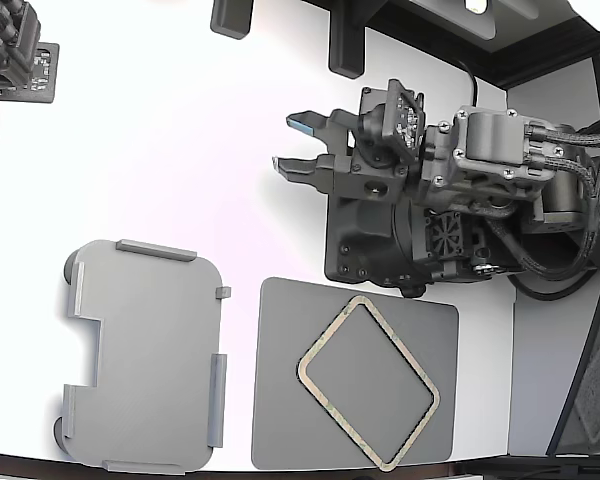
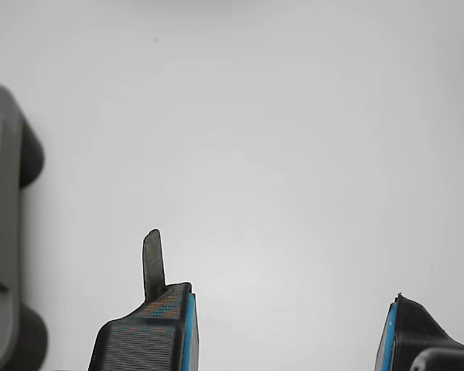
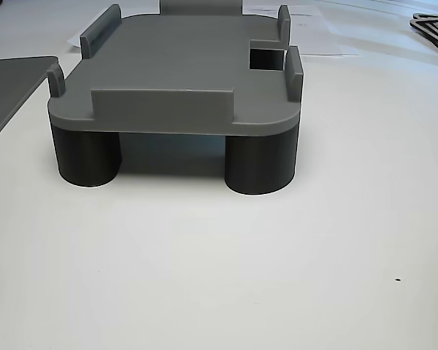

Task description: Move top rectangular frame to the holder.

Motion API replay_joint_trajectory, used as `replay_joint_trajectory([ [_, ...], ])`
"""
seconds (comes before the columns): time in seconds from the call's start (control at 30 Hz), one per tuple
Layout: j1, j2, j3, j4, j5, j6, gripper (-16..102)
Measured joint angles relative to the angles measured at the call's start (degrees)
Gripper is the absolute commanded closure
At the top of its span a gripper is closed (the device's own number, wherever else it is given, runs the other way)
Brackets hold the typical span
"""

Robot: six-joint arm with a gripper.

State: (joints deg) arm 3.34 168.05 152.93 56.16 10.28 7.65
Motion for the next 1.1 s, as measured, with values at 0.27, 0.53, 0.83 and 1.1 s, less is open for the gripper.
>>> replay_joint_trajectory([
  [0.27,-0.1,-2.5,-8.5,-3.1,1.7,-4.0,-14],
  [0.53,0.5,-7.2,-12.9,-17.0,-6.9,-16.7,-1],
  [0.83,8.0,-17.5,-21.3,-15.9,-17.3,-31.4,-14],
  [1.1,12.6,-20.5,-24.1,-12.2,-22.9,-50.3,-14],
])
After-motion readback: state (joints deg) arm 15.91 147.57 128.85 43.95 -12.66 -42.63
